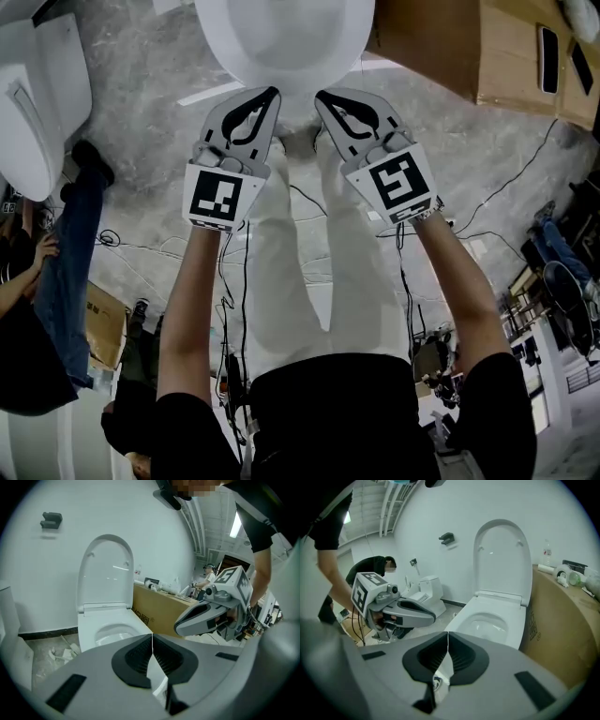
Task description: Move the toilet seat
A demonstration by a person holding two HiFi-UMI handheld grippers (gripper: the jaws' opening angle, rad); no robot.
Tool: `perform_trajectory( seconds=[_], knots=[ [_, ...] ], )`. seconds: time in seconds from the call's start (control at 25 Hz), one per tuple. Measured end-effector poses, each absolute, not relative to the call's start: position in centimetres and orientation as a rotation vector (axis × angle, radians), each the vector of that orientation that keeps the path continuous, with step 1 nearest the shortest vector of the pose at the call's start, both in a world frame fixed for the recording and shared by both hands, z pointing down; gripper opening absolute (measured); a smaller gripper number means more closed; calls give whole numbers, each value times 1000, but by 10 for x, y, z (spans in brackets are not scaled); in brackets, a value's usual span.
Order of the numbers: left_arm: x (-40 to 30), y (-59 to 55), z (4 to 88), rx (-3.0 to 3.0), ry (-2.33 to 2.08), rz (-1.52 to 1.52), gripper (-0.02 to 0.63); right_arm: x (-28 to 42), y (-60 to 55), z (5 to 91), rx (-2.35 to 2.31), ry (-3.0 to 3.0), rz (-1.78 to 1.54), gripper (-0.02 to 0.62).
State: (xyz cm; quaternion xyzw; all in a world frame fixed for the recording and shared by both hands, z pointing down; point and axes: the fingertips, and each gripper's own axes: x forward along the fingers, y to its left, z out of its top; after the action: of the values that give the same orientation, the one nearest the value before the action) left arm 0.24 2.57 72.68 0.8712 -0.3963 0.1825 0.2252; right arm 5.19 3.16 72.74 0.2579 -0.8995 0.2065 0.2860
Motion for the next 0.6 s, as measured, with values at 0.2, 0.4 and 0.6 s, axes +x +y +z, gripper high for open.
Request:
perform_trajectory(
  seconds=[0.2,0.4,0.6],
  knots=[
    [7,36,758,2403,-1018,594,11,51,33,755,611,-2357,491,15],
    [14,38,778,2414,-960,704,14,52,36,777,508,-2304,407,15],
    [19,41,802,2439,-823,840,89,52,41,803,390,-2228,343,28]
  ],
)
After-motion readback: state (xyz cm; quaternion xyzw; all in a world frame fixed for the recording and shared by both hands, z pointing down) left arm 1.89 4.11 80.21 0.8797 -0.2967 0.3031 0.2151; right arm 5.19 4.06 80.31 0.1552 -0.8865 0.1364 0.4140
